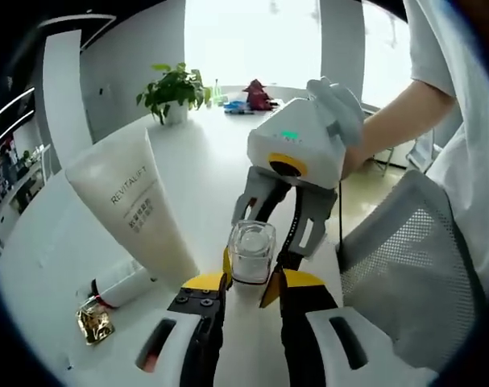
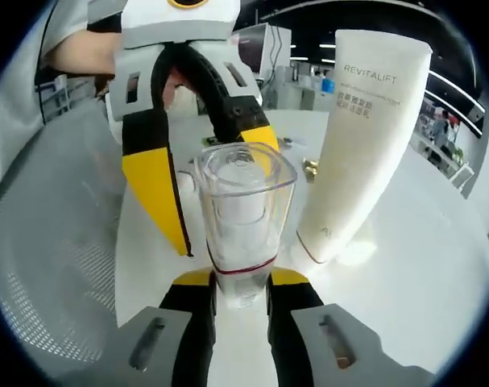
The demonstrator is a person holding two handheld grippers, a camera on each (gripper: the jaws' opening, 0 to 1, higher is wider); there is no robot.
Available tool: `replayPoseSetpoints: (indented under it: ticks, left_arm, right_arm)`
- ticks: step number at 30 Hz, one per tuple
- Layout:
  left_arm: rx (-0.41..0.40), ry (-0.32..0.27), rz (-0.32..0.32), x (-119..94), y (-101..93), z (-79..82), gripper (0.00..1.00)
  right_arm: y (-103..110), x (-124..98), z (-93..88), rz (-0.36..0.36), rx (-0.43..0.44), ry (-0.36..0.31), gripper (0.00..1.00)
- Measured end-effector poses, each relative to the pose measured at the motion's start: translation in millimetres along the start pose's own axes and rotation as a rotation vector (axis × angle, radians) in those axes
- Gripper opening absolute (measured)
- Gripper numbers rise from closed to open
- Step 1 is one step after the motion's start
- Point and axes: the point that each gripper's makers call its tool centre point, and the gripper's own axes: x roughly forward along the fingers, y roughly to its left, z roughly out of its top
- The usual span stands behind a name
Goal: Arrange the skincare products in the storage area until every visible bottle or jar stands upright without overlapping.
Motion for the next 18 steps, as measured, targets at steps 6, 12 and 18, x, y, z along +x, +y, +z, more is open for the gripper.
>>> replayPoseSetpoints:
  ticks: [6,12,18]
  left_arm:
    - [-0.017,0.025,0.029,0,6.1,-5.5,0.24]
    - [-0.031,0.032,0.036,3,10.9,-9.1,0.23]
    - [-0.031,0.041,0.035,7,10.5,-12.9,0.23]
  right_arm:
    - [-13,3,1.9,0.007,-0.01,-0.005,0.23]
    - [-18,4,5.2,0.008,-0.005,-0.014,0.26]
    - [-16,-1,1.7,-0.008,0.017,-0.004,0.28]
